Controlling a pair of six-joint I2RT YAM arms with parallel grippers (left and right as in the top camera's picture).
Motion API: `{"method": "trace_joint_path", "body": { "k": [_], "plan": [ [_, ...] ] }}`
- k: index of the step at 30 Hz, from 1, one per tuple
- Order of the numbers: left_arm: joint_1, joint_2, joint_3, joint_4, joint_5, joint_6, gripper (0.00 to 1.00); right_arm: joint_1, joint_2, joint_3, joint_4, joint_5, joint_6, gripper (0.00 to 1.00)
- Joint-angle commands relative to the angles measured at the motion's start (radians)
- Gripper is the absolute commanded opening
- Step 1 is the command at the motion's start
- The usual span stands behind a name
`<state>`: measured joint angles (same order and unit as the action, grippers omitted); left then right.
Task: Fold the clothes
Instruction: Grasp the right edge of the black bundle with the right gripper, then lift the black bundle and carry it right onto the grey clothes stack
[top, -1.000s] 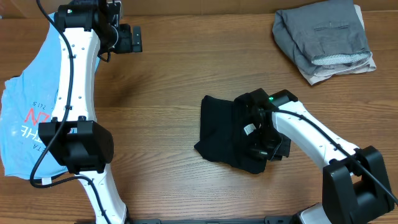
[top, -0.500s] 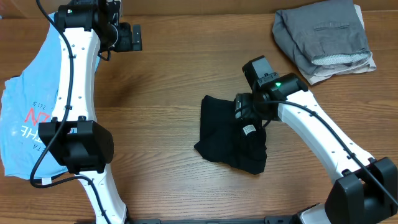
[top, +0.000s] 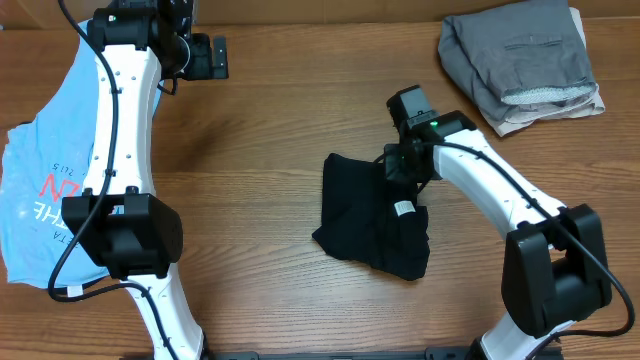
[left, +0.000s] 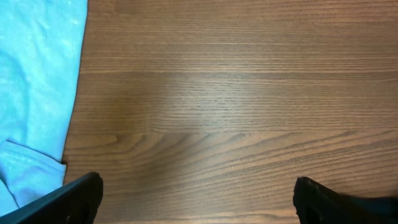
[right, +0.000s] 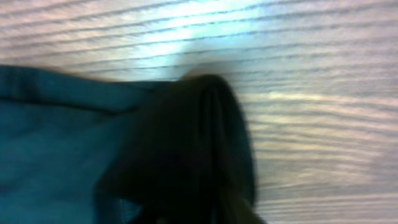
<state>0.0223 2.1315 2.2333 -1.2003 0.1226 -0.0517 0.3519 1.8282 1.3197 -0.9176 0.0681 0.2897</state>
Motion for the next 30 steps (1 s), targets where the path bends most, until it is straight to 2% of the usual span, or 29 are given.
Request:
{"method": "trace_joint_path", "body": {
  "k": [1,6,9,10,11,12,13,14,15,21,26,30],
  "plan": [
    [0.011,-0.011,0.0,0.008,-0.003,0.031,1.0,-0.062,-0.016,0.034,-0.012,0.006,0.002,0.04],
    [0.011,-0.011,0.0,0.008,-0.004,0.031,1.0,-0.201,-0.021,0.044,-0.054,-0.062,-0.023,0.04],
    [0.011,-0.011,0.0,0.01,-0.023,0.031,1.0,-0.296,-0.021,0.042,-0.061,-0.208,-0.111,0.06],
    [0.011,-0.011,0.0,0.01,-0.023,0.031,1.0,-0.316,-0.021,0.042,-0.06,-0.252,-0.13,0.14],
    [0.011,-0.011,0.0,0.01,-0.023,0.031,1.0,-0.337,-0.021,0.042,-0.06,-0.296,-0.143,0.36],
    [0.011,-0.011,0.0,0.009,-0.023,0.03,1.0,-0.352,-0.021,0.042,-0.062,-0.319,-0.142,0.68],
    [0.011,-0.011,0.0,0.009,-0.023,0.03,1.0,-0.365,-0.021,0.042,-0.069,-0.34,-0.142,0.85],
    [0.011,-0.011,0.0,0.008,-0.023,0.031,1.0,-0.378,-0.021,0.042,-0.081,-0.359,-0.142,0.95],
    [0.011,-0.011,0.0,0.008,-0.023,0.03,1.0,-0.389,-0.021,0.042,-0.097,-0.374,-0.142,1.0],
    [0.011,-0.011,0.0,0.008,-0.022,0.03,1.0,-0.419,-0.021,0.024,-0.168,-0.478,-0.181,1.0],
    [0.011,-0.011,0.0,-0.007,-0.023,0.031,1.0,-0.413,-0.021,-0.041,-0.131,-0.621,-0.232,1.0],
    [0.011,-0.011,0.0,-0.012,-0.023,0.031,1.0,-0.413,-0.021,-0.099,-0.112,-0.636,-0.266,1.0]
  ]
}}
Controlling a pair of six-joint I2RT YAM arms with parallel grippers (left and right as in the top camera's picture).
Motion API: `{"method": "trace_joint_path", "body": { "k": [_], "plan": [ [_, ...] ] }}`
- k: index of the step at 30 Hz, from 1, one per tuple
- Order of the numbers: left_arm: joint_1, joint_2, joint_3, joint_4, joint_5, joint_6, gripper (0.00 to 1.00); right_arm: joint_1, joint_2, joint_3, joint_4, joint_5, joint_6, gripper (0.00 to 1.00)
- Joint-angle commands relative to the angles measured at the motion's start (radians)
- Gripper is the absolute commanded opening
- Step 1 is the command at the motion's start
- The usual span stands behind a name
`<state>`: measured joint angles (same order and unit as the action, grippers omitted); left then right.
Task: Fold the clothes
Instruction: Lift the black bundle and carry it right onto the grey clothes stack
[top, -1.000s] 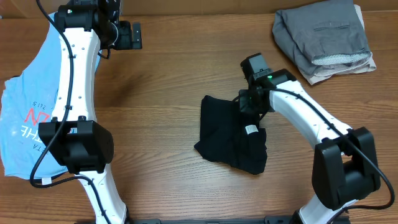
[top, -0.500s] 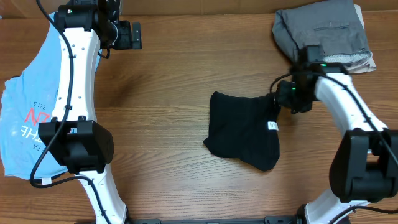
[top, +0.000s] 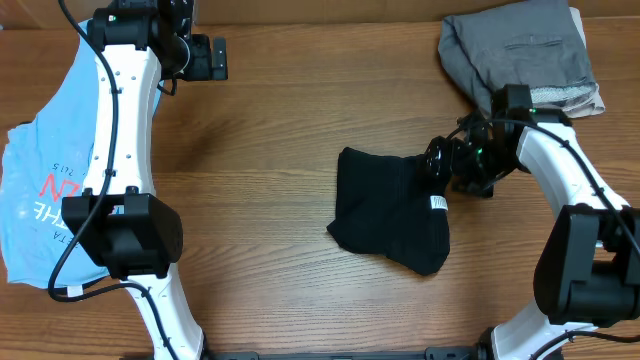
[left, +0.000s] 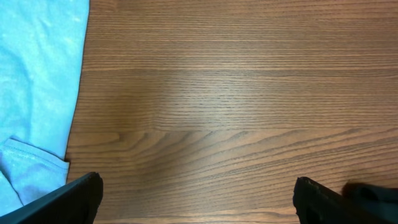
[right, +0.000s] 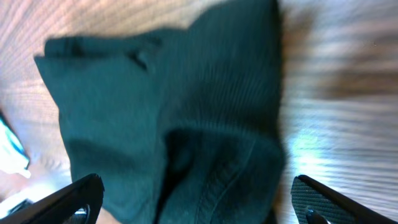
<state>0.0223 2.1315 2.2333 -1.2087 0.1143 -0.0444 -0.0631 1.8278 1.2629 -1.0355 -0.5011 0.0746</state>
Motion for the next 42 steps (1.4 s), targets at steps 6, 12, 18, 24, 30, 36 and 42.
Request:
{"method": "trace_joint_path", "body": {
  "k": [6,12,18,24,30,36,42],
  "plan": [
    [0.011,-0.011,0.0,-0.01,-0.014,0.023,1.0,0.006,-0.021,-0.19,0.09,-0.105,-0.057,1.0],
    [0.011,-0.011,0.0,-0.016,-0.014,0.023,1.0,0.039,-0.021,-0.327,0.285,-0.202,-0.039,0.93],
    [0.011,-0.011,0.0,-0.023,-0.014,0.023,1.0,0.145,-0.02,-0.432,0.521,-0.245,0.054,0.63],
    [0.011,-0.011,0.0,-0.023,-0.014,0.023,1.0,0.174,-0.023,-0.393,0.578,-0.269,0.113,0.04],
    [0.011,-0.011,0.0,-0.023,-0.014,0.023,1.0,0.105,-0.071,-0.28,0.578,-0.476,0.127,0.04],
    [0.011,-0.011,0.0,-0.023,-0.014,0.023,1.0,0.035,-0.146,-0.117,0.594,-0.457,0.235,0.04],
    [0.011,-0.011,0.0,-0.022,-0.014,0.023,1.0,-0.033,-0.152,0.021,0.814,-0.34,0.459,0.04]
  ]
}}
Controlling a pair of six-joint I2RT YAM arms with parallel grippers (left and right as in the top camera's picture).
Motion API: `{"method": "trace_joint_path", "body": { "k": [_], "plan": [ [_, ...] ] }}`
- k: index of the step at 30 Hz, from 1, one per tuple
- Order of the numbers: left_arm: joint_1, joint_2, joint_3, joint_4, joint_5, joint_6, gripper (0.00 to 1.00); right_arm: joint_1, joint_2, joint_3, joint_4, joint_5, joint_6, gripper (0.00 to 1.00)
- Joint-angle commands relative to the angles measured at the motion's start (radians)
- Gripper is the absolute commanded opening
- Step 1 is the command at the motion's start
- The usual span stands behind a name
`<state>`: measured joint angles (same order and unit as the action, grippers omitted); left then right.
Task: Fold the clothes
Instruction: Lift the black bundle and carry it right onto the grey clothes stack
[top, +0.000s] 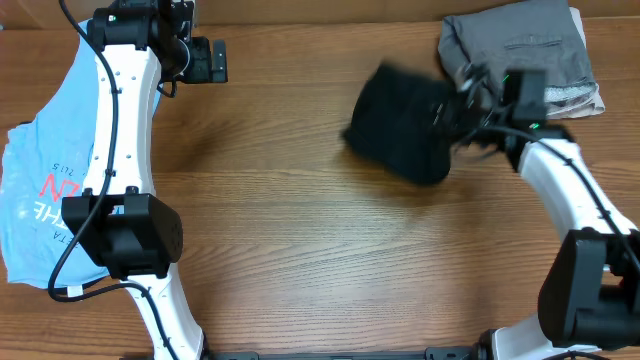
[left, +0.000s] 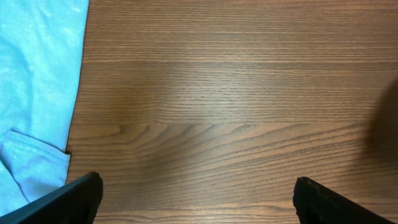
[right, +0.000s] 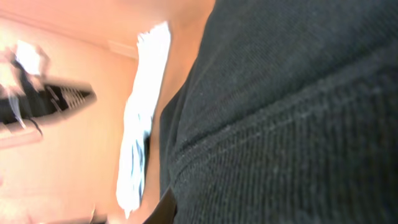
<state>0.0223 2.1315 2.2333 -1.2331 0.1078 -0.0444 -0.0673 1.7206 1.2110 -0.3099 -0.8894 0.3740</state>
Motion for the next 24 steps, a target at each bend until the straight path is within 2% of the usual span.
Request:
{"method": "trace_joint_path", "body": {
  "k": [1,7,11,16,19,24],
  "plan": [
    [0.011,-0.011,0.0,0.002,-0.008,0.023,1.0,-0.034,-0.045,0.081,0.142,0.086,0.188,0.04],
    [0.011,-0.011,0.0,-0.029,-0.008,0.023,1.0,-0.056,-0.022,0.085,0.385,0.387,0.336,0.04],
    [0.011,-0.011,0.0,-0.052,-0.007,0.023,1.0,-0.095,0.038,0.085,0.551,0.513,0.402,0.04],
    [0.01,-0.011,0.0,-0.052,-0.007,0.023,1.0,-0.172,0.163,0.089,0.723,0.526,0.515,0.04],
    [0.01,-0.011,0.0,-0.049,-0.008,0.023,1.0,-0.218,0.257,0.125,0.813,0.484,0.518,0.04],
    [0.01,-0.011,0.0,-0.035,-0.008,0.023,1.0,-0.271,0.38,0.234,0.808,0.435,0.539,0.04]
  ]
}}
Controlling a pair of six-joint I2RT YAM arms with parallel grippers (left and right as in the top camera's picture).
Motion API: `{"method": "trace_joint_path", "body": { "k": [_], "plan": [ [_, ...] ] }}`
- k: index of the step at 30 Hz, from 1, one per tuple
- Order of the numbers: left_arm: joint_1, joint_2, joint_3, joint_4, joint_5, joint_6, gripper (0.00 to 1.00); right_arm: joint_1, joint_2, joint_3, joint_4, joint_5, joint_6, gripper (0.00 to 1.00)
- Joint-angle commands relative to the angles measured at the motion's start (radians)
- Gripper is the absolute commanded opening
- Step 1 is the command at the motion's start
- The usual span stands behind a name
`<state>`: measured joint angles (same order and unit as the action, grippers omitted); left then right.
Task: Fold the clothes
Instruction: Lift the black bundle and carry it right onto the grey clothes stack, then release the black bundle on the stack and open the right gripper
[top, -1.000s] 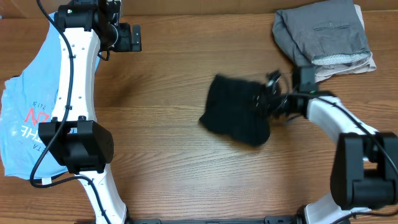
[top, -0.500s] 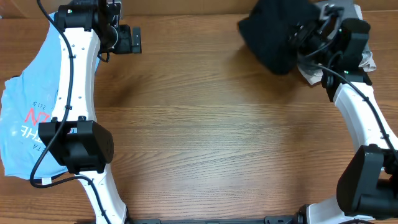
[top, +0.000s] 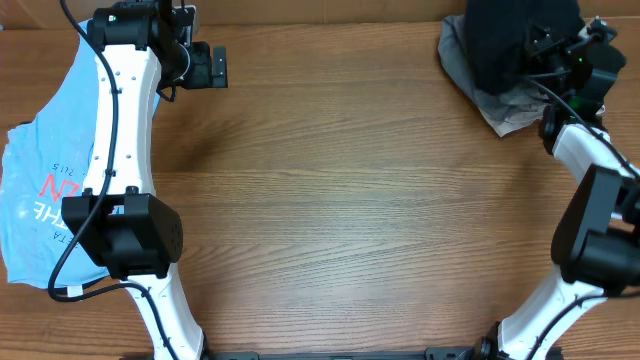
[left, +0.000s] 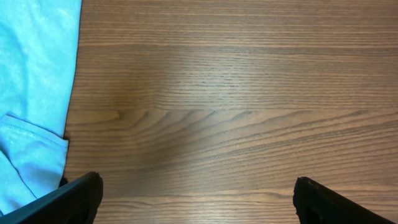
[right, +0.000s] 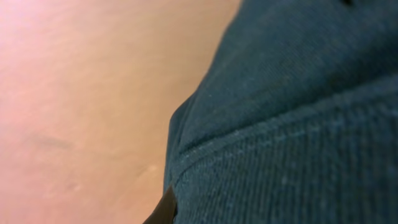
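A folded black garment (top: 505, 40) sits over the grey folded pile (top: 462, 62) at the back right corner. My right gripper (top: 548, 45) is shut on the garment's right side. In the right wrist view its dark ribbed cloth (right: 292, 124) fills most of the picture, and only a sliver of one finger (right: 166, 208) shows. A light blue T-shirt with red and white lettering (top: 45, 180) lies spread at the table's left edge, and its hem (left: 31, 93) shows in the left wrist view. My left gripper (left: 199, 190) hangs open over bare wood at the back left.
A beige garment (top: 515, 117) peeks out under the grey pile. The wooden table (top: 330, 200) runs between the blue shirt and the pile. My left arm (top: 120, 130) reaches along the left side above the blue shirt.
The black garment, held in the air left of the grey pile, is now over the pile in the back right corner, still in my right gripper. The left arm has hardly moved.
The folded black garment lay at mid-table with my right gripper at its upper right edge. It then sat slightly further right, gripped at its right side. Later it was lifted toward the back right, and now it is over the grey pile.
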<state>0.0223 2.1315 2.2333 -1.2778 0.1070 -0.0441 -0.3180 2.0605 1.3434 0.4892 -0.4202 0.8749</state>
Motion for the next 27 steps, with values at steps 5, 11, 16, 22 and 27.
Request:
{"method": "trace_joint_path", "body": {
  "k": [5,11,16,22,27],
  "plan": [
    [0.01,-0.011,0.0,0.029,-0.006,0.022,1.0,-0.029,0.107,0.145,-0.058,-0.048,0.034,0.05],
    [0.01,-0.011,0.0,0.037,-0.007,0.022,1.0,-0.039,0.076,0.145,-0.228,-0.044,-0.171,1.0],
    [0.01,-0.011,0.0,0.037,-0.006,0.022,1.0,-0.081,-0.042,0.145,-0.44,-0.005,-0.23,1.0],
    [0.01,-0.011,0.0,0.023,-0.006,0.022,1.0,-0.132,-0.238,0.145,-0.705,0.115,-0.313,1.0],
    [0.01,-0.011,0.0,0.022,-0.006,0.022,1.0,-0.163,-0.408,0.145,-0.813,0.109,-0.356,1.0]
  ]
}}
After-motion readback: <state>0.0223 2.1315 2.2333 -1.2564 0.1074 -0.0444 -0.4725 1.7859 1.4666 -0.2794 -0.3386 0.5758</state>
